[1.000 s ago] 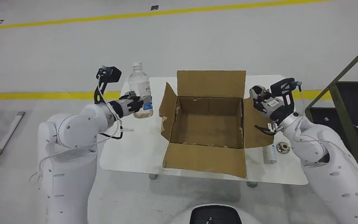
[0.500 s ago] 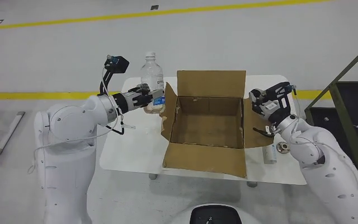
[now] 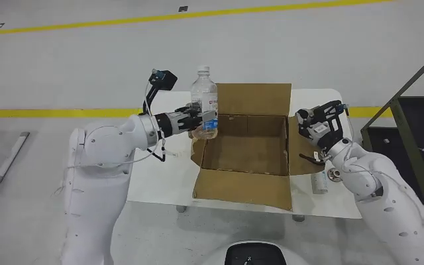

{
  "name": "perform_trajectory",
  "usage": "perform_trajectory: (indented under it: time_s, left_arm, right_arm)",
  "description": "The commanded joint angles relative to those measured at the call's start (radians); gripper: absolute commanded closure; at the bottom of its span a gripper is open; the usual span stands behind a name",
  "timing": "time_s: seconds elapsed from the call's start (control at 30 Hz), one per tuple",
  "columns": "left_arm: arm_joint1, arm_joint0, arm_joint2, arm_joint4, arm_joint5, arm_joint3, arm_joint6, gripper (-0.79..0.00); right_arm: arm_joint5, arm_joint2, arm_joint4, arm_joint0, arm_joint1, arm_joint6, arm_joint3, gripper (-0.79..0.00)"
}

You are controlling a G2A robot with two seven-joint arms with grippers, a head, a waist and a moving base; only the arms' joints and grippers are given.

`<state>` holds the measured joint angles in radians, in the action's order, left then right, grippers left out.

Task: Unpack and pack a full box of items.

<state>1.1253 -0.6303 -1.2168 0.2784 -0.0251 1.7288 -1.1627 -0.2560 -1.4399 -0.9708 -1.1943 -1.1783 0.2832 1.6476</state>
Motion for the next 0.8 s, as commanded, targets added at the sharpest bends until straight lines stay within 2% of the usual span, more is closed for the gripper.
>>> perform_trajectory:
  time_s: [0.0,0.17,0.33,0.77]
  left_arm:
    - [0.015,0.038,0.067,-0.057,-0.008,-0.057,0.037,0.000]
    - [0.043,0.092,0.187,-0.126,-0.030,-0.172,0.057,0.000]
    - [0.060,0.119,0.260,-0.124,-0.069,-0.263,0.053,0.000]
    - [0.060,0.119,0.260,-0.124,-0.069,-0.263,0.053,0.000]
  right_arm:
    - [0.008,-0.004,0.001,-0.005,0.000,0.002,0.006,0.000]
    - [0.014,-0.022,0.001,-0.023,0.003,0.000,0.019,0.000]
    - [0.022,-0.042,0.002,-0.041,0.006,0.001,0.039,0.000]
    - [0.018,-0.067,0.024,-0.065,0.010,0.008,0.082,0.000]
